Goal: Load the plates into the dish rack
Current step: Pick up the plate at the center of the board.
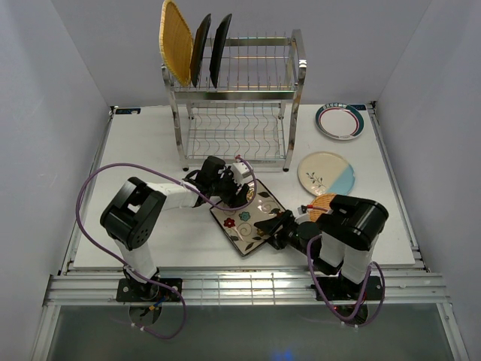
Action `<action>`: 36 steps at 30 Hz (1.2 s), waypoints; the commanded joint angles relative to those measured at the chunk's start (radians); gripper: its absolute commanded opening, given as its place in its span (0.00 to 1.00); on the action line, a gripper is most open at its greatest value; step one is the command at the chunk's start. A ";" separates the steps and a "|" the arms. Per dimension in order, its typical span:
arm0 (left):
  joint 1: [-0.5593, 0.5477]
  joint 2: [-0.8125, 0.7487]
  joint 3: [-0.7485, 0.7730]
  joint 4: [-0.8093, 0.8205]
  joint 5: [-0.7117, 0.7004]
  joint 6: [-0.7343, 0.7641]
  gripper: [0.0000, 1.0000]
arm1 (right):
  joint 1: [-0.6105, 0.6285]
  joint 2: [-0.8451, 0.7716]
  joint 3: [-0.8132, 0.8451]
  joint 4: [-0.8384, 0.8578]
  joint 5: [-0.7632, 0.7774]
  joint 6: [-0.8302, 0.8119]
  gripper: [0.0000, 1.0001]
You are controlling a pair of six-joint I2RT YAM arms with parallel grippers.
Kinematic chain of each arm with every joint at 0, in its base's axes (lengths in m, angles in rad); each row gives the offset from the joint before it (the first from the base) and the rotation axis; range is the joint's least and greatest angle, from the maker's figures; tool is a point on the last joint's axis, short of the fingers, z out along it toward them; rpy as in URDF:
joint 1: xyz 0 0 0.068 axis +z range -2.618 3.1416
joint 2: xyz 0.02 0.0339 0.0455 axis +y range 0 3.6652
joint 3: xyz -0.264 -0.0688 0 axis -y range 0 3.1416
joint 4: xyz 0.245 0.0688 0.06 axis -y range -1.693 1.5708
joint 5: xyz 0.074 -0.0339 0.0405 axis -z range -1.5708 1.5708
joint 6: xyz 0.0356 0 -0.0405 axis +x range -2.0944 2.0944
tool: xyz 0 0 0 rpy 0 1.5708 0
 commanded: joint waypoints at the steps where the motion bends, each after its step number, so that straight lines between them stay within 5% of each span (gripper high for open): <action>1: -0.082 -0.015 -0.030 -0.110 0.214 0.002 0.73 | -0.003 0.150 -0.272 0.434 0.049 -0.075 0.63; 11: -0.084 -0.015 -0.027 -0.110 0.196 0.002 0.73 | -0.002 0.110 -0.292 0.436 0.091 -0.132 0.62; 21: -0.084 -0.041 -0.032 -0.110 0.181 -0.003 0.73 | -0.003 0.049 -0.305 0.433 0.138 -0.185 0.36; 25: -0.082 -0.084 -0.045 -0.101 0.177 -0.009 0.74 | -0.003 0.044 -0.307 0.433 0.154 -0.204 0.08; 36: -0.036 -0.321 -0.044 -0.178 0.147 -0.030 0.87 | -0.002 0.012 -0.315 0.433 0.161 -0.242 0.08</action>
